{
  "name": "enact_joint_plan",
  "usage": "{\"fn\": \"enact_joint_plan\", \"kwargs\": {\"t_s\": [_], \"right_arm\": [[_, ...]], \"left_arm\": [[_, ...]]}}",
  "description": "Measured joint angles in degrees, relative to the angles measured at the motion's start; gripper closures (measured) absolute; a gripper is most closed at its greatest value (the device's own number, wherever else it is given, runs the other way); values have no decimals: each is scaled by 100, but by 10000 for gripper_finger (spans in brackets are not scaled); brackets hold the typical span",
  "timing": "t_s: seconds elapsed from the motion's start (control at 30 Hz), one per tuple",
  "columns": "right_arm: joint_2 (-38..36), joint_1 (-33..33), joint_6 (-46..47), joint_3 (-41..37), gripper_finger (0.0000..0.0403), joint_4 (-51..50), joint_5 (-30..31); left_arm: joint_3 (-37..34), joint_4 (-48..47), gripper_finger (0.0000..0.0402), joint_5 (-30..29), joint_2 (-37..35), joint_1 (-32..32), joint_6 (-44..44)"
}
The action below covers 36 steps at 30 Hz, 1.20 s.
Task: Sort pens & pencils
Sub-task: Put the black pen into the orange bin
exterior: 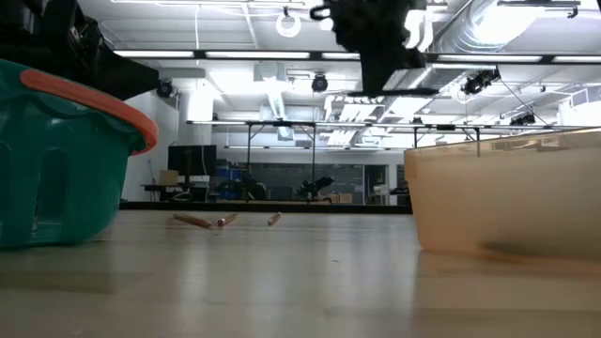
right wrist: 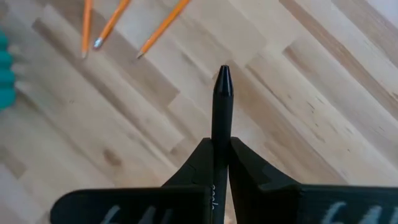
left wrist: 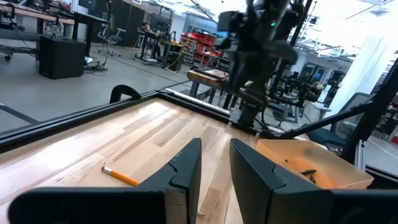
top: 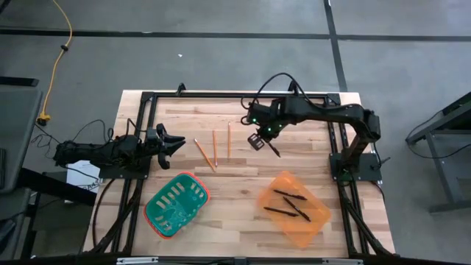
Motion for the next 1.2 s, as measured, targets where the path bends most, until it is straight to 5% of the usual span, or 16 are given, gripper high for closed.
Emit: {"fn": "enact_joint_plan", "kwargs": {"t_s": [0.43,0.77,1.2], "right_arm": [[-9,1157,421,226,396,-355,-249],[-9,2048,1214,217,396,-448,148],[-9,2875,2363,-1315,396,181,-169]], "left_arm": [[0,2,330,0,0,0,-2],[0,0,330,0,0,-1,-2],[0,0,330,-2,0,-2,0]]}}
